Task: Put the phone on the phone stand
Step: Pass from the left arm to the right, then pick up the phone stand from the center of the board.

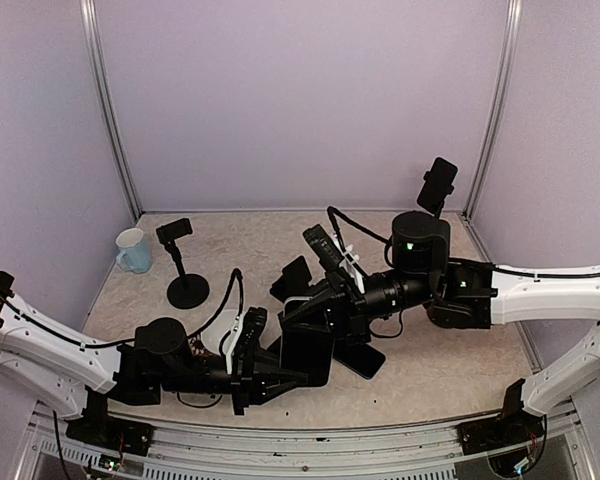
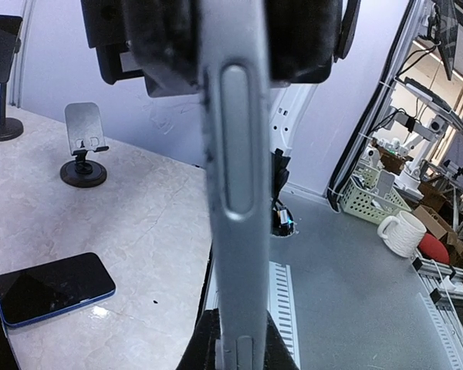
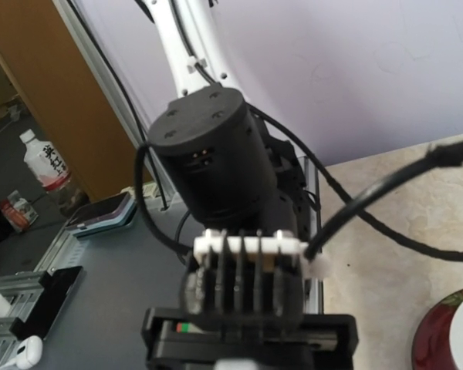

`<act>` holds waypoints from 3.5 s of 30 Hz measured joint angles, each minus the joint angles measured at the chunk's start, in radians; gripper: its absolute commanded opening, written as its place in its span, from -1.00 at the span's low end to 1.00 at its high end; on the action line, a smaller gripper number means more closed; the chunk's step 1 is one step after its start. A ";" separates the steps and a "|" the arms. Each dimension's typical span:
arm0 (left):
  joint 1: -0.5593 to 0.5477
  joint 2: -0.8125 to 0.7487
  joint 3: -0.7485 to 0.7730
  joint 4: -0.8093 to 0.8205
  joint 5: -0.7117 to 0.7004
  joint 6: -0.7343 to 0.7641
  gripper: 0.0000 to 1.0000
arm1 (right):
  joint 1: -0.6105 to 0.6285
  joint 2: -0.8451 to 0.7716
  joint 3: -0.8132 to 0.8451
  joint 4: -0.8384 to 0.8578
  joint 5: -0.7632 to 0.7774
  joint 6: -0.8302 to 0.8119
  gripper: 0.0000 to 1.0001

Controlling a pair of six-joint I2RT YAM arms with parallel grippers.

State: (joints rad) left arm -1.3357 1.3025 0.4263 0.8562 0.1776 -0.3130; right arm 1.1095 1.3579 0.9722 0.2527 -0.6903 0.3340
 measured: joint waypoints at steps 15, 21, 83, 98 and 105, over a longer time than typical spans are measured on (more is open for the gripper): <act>-0.002 -0.137 0.003 -0.038 -0.018 0.025 0.97 | -0.030 -0.060 -0.028 -0.064 0.084 -0.021 -1.00; -0.003 -0.304 0.020 -0.195 -0.200 0.049 0.97 | -0.074 -0.163 -0.105 -0.064 0.135 -0.018 -1.00; 1.184 -0.507 -0.102 -0.383 0.078 -0.261 0.32 | -0.111 -0.172 -0.219 -0.054 0.214 0.027 -1.00; 1.185 -0.373 -0.100 -0.278 0.042 -0.262 0.17 | -0.111 -0.175 -0.219 -0.077 0.222 0.026 -1.00; 1.185 -0.285 -0.089 -0.253 0.031 -0.258 0.17 | -0.111 -0.174 -0.219 -0.079 0.223 0.026 -1.00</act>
State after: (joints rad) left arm -0.1509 1.0172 0.3370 0.6033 0.2089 -0.5709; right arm 0.9981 1.1835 0.7536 0.1738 -0.4671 0.3595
